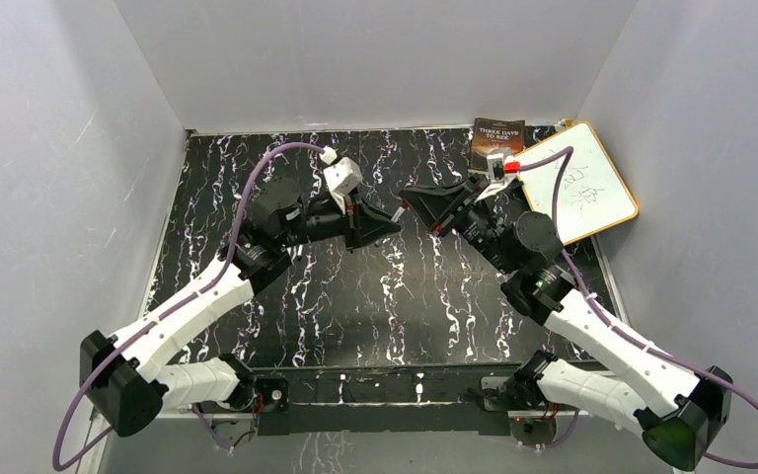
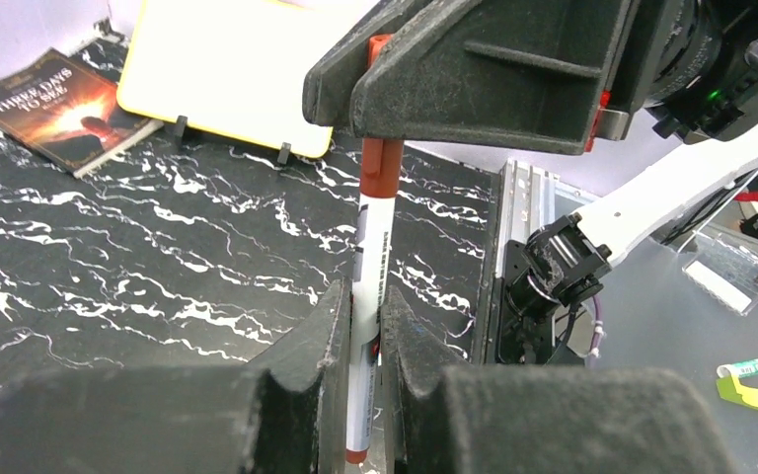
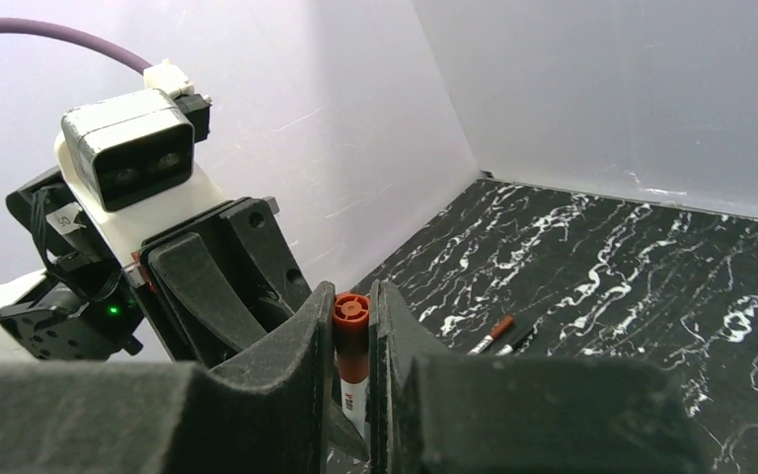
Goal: Insert the pens into the pen caps
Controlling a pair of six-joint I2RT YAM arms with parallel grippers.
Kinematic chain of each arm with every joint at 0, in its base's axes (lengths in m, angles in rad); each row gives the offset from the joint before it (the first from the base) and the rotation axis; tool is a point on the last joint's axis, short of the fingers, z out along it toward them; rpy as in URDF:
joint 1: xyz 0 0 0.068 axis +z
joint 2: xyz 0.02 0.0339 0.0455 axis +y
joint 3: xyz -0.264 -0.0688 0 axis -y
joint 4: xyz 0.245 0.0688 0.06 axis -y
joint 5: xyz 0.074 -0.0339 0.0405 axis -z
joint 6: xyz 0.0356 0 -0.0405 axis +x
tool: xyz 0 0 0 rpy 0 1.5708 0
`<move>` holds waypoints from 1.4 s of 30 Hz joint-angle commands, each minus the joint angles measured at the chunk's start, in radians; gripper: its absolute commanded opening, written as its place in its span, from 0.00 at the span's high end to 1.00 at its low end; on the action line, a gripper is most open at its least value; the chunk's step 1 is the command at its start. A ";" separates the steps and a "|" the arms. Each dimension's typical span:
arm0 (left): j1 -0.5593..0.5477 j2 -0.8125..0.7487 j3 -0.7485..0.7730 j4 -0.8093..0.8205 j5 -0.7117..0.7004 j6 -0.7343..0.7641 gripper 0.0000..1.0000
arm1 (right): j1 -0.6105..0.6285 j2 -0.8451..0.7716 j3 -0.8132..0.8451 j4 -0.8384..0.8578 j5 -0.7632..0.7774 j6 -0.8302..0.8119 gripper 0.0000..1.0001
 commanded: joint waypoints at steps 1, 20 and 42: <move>0.039 -0.064 0.038 0.210 -0.135 -0.003 1.00 | 0.045 0.020 0.032 -0.201 -0.193 0.004 0.87; 0.053 0.043 0.146 -0.268 -0.473 0.027 1.00 | 0.045 -0.095 -0.012 -0.308 0.042 -0.006 0.36; 0.317 0.355 0.000 -0.358 -0.546 0.009 1.00 | 0.044 -0.118 -0.155 -0.310 0.062 0.032 0.38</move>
